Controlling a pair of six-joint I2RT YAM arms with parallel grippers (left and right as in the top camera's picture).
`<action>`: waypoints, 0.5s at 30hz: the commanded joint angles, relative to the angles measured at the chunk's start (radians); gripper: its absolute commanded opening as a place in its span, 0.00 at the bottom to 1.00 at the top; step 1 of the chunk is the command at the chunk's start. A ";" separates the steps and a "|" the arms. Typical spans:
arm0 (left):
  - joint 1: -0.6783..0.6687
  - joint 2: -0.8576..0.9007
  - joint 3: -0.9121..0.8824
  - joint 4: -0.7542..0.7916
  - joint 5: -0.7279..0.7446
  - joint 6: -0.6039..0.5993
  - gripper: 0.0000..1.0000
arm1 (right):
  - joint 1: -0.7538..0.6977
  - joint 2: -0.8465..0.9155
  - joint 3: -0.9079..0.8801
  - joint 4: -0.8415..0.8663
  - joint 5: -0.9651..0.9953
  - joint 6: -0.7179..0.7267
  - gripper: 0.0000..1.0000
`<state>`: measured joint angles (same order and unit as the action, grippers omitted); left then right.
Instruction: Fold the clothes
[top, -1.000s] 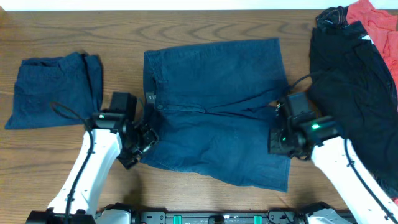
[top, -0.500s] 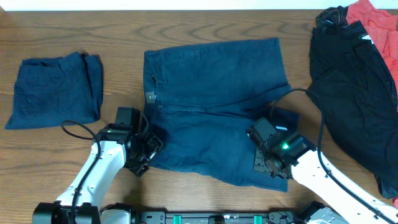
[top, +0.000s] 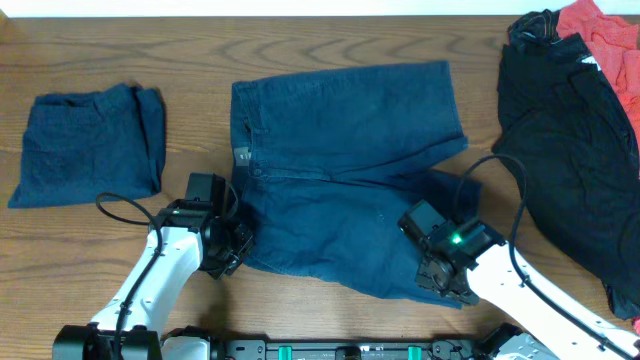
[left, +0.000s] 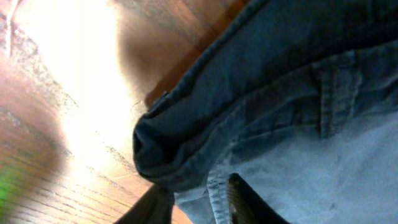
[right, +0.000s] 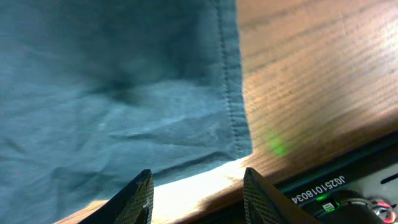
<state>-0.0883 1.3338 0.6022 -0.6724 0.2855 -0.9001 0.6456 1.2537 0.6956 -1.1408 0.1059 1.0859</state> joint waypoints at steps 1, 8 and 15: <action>0.003 0.005 -0.007 0.001 0.002 -0.003 0.20 | 0.013 0.001 -0.034 -0.004 0.007 0.043 0.45; 0.003 0.005 -0.007 -0.002 0.002 -0.003 0.15 | 0.036 0.001 -0.044 0.006 -0.125 0.115 0.31; 0.003 0.005 -0.007 -0.003 0.002 0.001 0.15 | 0.021 0.001 -0.043 0.013 -0.161 0.530 0.68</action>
<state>-0.0883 1.3338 0.6022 -0.6731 0.2855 -0.8978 0.6724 1.2537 0.6567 -1.1305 -0.0257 1.3697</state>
